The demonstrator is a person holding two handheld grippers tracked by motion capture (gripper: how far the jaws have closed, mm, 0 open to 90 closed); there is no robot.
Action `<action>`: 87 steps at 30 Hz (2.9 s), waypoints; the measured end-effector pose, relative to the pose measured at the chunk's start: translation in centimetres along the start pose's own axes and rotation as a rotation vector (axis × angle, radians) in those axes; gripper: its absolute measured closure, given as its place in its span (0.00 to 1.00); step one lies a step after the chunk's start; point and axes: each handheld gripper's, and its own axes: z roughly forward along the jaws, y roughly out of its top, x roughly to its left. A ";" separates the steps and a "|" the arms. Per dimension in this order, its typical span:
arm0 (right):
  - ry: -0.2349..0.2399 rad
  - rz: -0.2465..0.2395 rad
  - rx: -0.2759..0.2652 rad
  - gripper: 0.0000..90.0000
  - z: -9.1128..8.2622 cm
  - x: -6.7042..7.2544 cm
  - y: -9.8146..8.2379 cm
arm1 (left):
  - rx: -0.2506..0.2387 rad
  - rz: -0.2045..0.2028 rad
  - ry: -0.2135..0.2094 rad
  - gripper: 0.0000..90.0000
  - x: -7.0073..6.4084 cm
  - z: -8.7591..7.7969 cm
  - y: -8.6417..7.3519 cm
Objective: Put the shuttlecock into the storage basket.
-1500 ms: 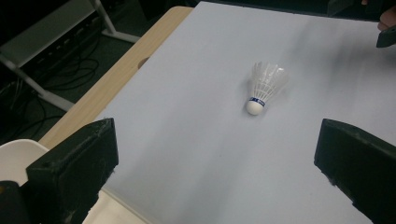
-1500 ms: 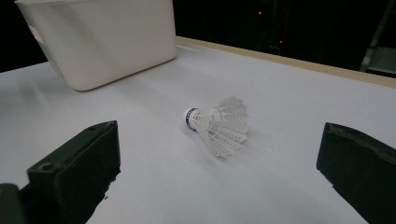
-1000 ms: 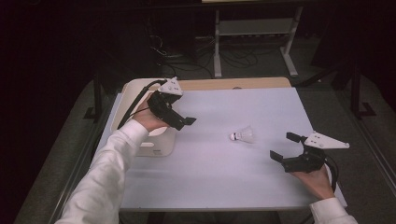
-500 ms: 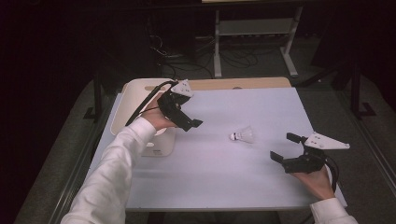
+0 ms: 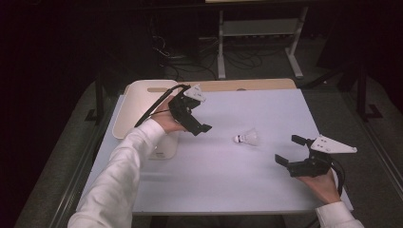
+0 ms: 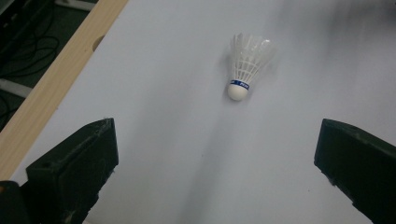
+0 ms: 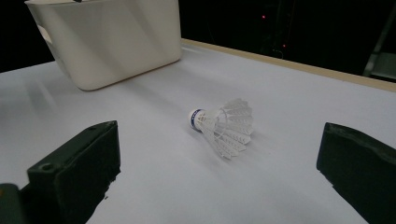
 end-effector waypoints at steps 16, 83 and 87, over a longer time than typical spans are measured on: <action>0.014 -0.005 0.007 0.00 0.1 0.2 -0.1 | 0.047 0.036 -0.042 0.00 -0.2 2.3 0.9; 0.041 0.011 -0.012 0.00 -0.4 0.2 0.0 | 0.191 0.135 -0.159 0.00 -0.7 12.0 3.3; 0.042 0.016 -0.010 0.00 -0.5 0.2 0.0 | 0.205 0.133 -0.165 0.00 -0.6 12.4 3.2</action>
